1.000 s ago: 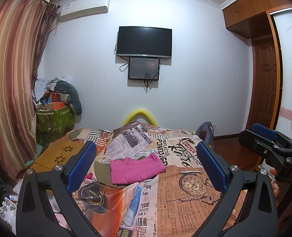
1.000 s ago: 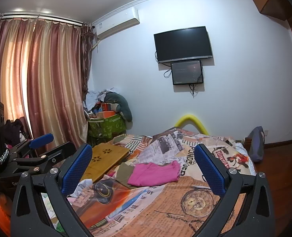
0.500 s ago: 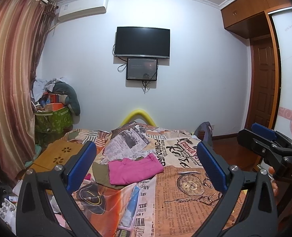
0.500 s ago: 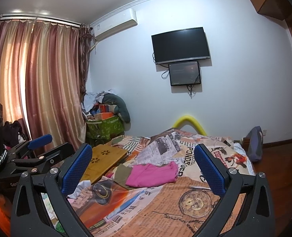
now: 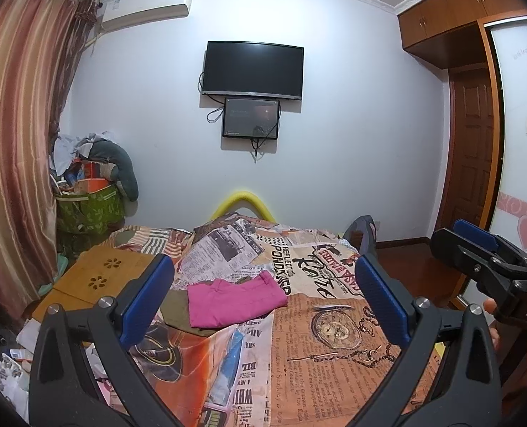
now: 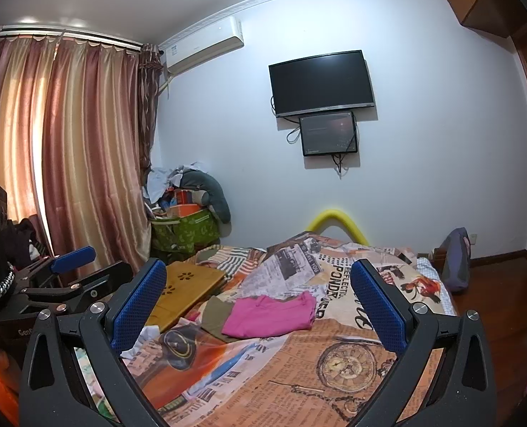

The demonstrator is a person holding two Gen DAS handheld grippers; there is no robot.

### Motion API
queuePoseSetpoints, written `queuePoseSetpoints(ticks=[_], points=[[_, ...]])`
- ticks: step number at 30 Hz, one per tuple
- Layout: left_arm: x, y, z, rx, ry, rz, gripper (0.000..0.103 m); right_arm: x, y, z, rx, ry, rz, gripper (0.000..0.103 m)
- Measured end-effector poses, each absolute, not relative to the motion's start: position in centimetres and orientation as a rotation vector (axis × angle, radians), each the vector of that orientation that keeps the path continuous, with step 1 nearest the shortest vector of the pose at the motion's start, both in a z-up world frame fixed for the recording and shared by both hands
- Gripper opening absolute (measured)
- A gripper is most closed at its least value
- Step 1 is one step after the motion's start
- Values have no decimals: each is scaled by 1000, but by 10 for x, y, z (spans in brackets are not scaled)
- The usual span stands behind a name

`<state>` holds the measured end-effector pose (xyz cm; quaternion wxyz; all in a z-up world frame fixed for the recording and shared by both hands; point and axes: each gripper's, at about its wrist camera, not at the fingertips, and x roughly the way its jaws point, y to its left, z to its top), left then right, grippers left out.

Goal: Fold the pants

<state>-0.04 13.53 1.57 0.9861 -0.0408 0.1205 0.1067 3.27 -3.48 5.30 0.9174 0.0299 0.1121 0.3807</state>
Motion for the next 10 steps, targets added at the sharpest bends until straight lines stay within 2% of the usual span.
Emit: queuePoseSetpoints(ticks=[10], points=[[0, 136, 15, -84, 249, 205, 103, 35, -36, 53, 61, 235, 782, 103]])
